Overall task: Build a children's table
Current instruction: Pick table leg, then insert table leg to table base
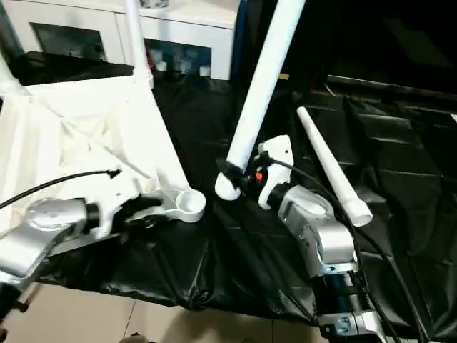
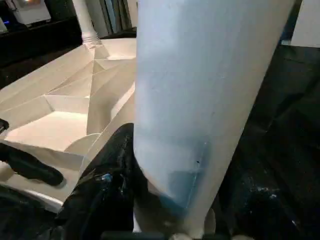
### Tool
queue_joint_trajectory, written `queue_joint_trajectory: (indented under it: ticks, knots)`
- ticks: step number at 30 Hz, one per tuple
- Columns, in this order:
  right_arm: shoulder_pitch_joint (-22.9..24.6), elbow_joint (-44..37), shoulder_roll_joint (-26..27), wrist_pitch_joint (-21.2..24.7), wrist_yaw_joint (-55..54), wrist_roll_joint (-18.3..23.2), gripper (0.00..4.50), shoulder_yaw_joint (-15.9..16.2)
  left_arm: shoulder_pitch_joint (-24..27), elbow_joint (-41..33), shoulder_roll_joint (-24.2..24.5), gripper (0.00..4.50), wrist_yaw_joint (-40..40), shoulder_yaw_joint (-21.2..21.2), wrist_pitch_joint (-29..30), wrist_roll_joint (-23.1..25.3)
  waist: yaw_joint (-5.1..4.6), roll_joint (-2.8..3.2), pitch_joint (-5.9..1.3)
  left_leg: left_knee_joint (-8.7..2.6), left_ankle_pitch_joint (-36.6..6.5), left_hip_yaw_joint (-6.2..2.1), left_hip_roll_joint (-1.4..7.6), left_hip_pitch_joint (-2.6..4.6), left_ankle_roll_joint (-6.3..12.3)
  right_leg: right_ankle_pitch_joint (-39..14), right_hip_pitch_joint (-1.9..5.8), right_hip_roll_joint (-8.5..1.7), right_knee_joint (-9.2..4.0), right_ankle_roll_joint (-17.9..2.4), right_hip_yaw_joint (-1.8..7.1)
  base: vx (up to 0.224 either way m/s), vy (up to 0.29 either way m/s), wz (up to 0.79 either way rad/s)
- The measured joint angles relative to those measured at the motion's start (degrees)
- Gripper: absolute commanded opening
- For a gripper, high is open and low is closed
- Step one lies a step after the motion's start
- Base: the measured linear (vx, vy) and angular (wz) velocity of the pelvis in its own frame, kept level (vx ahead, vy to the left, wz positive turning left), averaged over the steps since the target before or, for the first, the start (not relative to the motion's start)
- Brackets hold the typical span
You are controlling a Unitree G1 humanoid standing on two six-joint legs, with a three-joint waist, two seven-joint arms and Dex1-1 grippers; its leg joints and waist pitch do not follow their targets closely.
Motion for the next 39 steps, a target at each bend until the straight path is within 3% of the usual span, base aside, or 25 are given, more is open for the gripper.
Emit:
queue_joint_trajectory:
  ticks: [15,25,39]
  knots:
    - [0.11,-0.32,-0.57,0.33,2.08,0.02,1.89,1.05,-1.38,4.49,1.84,0.21,-5.78,0.4,-3.53,0.24,-0.03,0.0,0.0,0.0,0.02,-0.02,0.01,0.1,-0.04,0.0,0.02,0.0,0.1,0.0,0.02,0.0,0.0,0.0]
    - [0.12,-0.34,-1.79,0.38,3.59,0.05,1.89,1.24,-3.39,8.03,1.08,0.0,-8.54,-0.18,-6.05,0.81,0.03,0.02,-0.01,0.0,0.05,-0.01,0.0,0.12,-0.08,0.0,0.02,0.0,0.13,-0.01,0.04,0.0,0.0,0.0]
    - [-1.68,0.8,-1.75,0.01,6.8,-1.59,1.89,5.61,-10.55,15.68,-9.27,0.0,-7.81,-4.7,-9.82,5.76,2.68,0.27,-0.11,-0.02,0.47,0.36,-0.02,0.0,0.45,-0.03,0.29,-0.48,0.08,0.05,0.09,0.0,0.0,0.0]
